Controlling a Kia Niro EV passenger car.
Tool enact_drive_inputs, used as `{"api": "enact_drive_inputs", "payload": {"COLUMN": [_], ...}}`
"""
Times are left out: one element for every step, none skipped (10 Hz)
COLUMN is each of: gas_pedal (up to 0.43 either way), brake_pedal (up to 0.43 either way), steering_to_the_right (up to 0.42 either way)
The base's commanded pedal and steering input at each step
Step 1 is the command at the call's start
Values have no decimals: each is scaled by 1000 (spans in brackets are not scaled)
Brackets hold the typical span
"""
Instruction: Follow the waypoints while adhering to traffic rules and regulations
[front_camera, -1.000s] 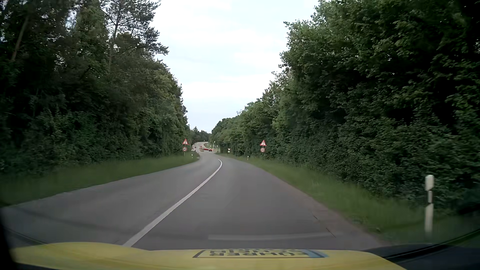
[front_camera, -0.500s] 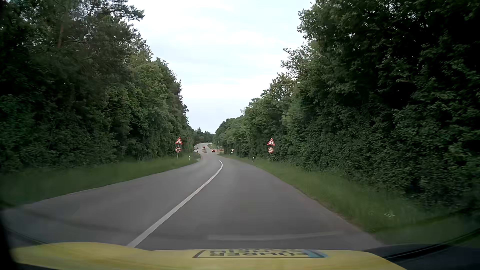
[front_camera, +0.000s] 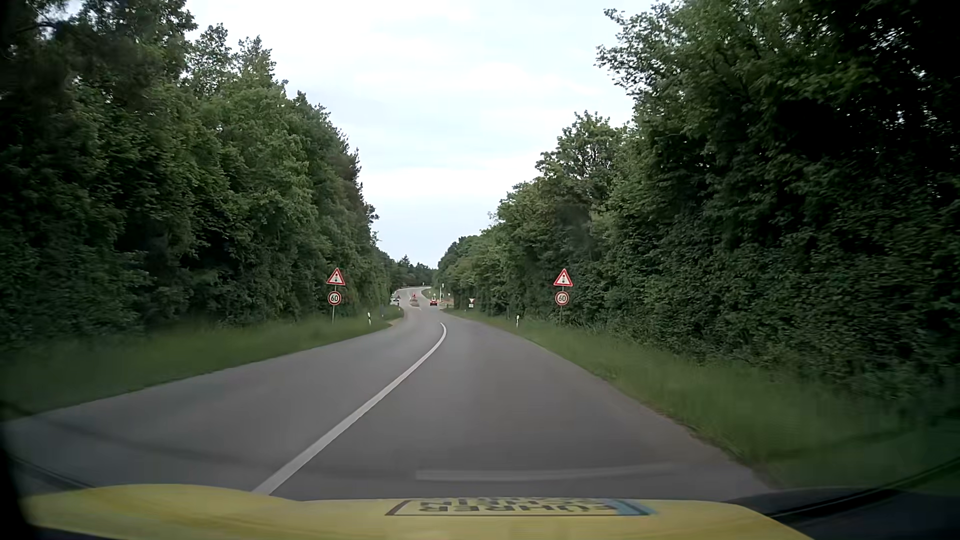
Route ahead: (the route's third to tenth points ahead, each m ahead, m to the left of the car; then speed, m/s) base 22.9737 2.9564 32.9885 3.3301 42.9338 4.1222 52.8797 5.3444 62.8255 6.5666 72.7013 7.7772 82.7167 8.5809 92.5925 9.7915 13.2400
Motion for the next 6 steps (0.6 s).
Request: {"api": "enact_drive_inputs", "payload": {"gas_pedal": [59,59,59,59,59,59], "brake_pedal": [0,0,0,0,0,0], "steering_to_the_right": [-8,-8,-8,-8,-8,-8]}}
